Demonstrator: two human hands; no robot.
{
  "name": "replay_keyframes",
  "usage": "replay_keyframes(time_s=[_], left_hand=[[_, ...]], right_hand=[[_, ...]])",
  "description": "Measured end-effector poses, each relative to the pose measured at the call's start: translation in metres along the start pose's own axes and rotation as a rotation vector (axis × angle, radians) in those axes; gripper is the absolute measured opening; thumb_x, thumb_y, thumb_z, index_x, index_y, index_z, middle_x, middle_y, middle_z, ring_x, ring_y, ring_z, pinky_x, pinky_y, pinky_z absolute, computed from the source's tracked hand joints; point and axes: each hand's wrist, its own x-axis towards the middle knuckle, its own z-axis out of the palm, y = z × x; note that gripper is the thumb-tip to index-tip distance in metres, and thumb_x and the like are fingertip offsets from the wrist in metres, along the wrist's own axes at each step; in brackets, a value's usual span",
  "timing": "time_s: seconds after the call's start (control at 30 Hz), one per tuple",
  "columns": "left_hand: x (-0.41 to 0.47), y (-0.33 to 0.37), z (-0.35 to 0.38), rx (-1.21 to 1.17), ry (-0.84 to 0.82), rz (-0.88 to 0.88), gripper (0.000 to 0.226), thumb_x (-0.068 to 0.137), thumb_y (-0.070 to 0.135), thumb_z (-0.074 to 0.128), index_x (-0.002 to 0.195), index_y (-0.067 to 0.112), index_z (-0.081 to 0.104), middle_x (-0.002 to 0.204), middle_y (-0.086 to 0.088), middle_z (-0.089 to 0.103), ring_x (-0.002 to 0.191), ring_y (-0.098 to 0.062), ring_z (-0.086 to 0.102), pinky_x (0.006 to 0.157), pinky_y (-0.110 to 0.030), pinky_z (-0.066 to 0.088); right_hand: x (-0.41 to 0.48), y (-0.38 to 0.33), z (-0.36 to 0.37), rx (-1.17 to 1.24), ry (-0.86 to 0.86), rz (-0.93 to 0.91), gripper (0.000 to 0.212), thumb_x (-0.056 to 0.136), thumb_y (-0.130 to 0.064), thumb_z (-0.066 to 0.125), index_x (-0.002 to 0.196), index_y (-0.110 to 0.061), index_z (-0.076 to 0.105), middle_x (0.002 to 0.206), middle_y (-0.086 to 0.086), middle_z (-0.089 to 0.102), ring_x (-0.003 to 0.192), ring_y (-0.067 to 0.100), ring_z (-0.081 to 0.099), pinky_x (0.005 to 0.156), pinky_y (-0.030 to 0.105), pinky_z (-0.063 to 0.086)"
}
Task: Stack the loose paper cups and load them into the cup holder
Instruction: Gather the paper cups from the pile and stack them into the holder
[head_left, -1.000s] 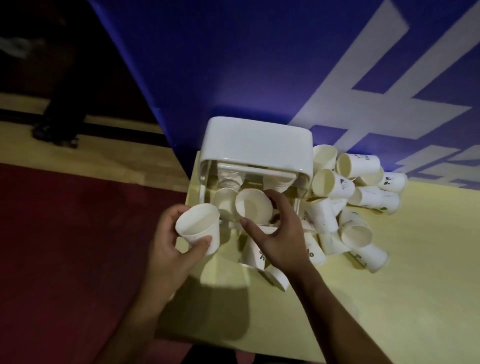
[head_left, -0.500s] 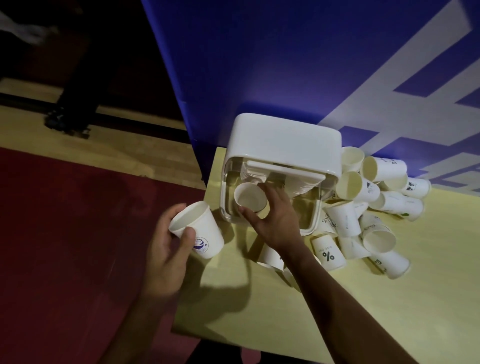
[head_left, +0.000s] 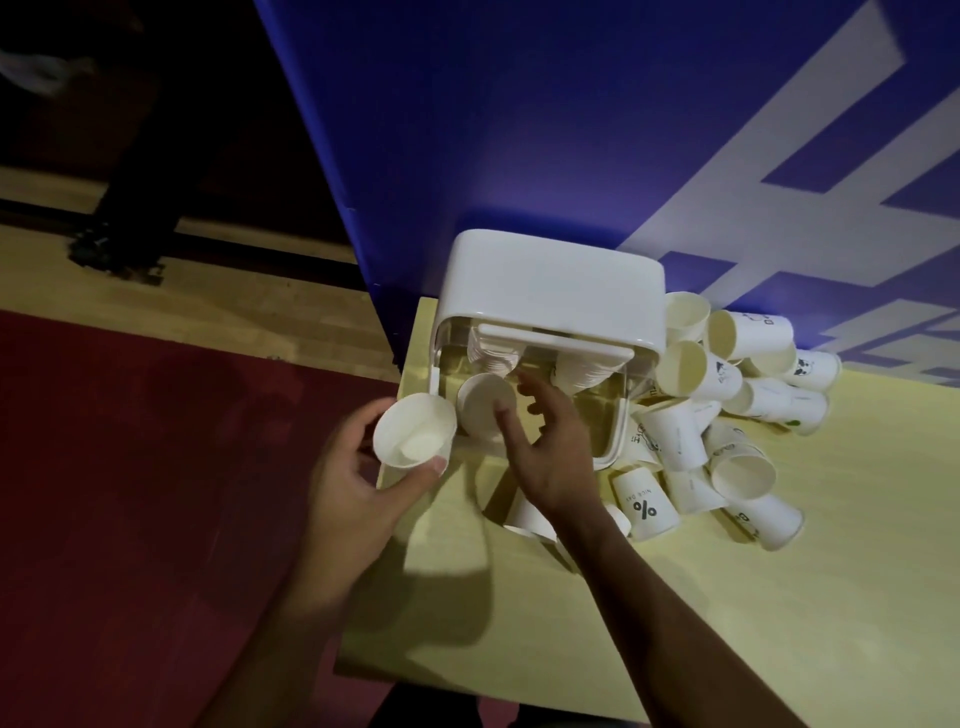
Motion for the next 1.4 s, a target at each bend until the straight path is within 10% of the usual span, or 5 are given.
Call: replay_keyframes(time_s=[0.13,0.37,0.63,0.83,1.4], left_hand=[[0.016,0.017,0.024,0.095,-0.071,0.121,0.068,0.068,0.029,0.095,0.127,0.032,0.060,0.128,0.011,0.063,0.117,-0.012,0.062,0.091,-0.039,0.058],[0.039,0.033,0.065,0.157,-0.122,0.241,0.064,0.068,0.027,0.095,0.122,0.030,0.061,0.119,0.018,0.058,0.111,0.002,0.058,0.079,-0.009,0.049],[0.048,0.008,0.072,0.223,-0.143,0.227,0.065,0.071,0.032,0.092,0.120,0.051,0.054,0.120,0.024,0.053,0.114,0.007,0.053,0.081,-0.008,0.046],[0.059,-0.023,0.073,0.382,-0.210,0.137,0.072,0.074,0.042,0.087,0.138,0.036,0.056,0.129,0.023,0.051,0.114,0.005,0.051,0.085,-0.013,0.044],[0.059,-0.049,0.090,0.466,-0.170,0.031,0.076,0.078,0.051,0.081,0.144,0.025,0.052,0.125,0.008,0.058,0.101,-0.010,0.066,0.085,-0.036,0.058]], right_hand=[[-0.012,-0.026,-0.022,0.278,-0.042,-0.037,0.032,0.102,-0.032,0.063,0.133,-0.026,0.068,0.122,-0.022,0.070,0.113,0.004,0.064,0.086,0.021,0.053],[0.000,-0.019,-0.032,0.236,-0.039,-0.095,0.038,0.101,-0.029,0.065,0.139,-0.027,0.064,0.128,-0.020,0.068,0.116,0.009,0.065,0.090,0.037,0.057],[0.013,0.011,-0.018,0.096,-0.127,-0.072,0.044,0.101,-0.040,0.062,0.145,-0.033,0.057,0.131,-0.015,0.067,0.119,0.003,0.059,0.100,0.029,0.049],[0.019,0.041,0.003,-0.037,-0.209,-0.098,0.054,0.102,-0.048,0.054,0.151,-0.027,0.050,0.145,-0.005,0.061,0.133,0.016,0.055,0.110,0.041,0.045],[0.033,0.043,0.002,-0.038,-0.294,-0.106,0.046,0.107,-0.030,0.052,0.152,-0.026,0.047,0.150,0.002,0.055,0.138,0.015,0.050,0.112,0.023,0.036]])
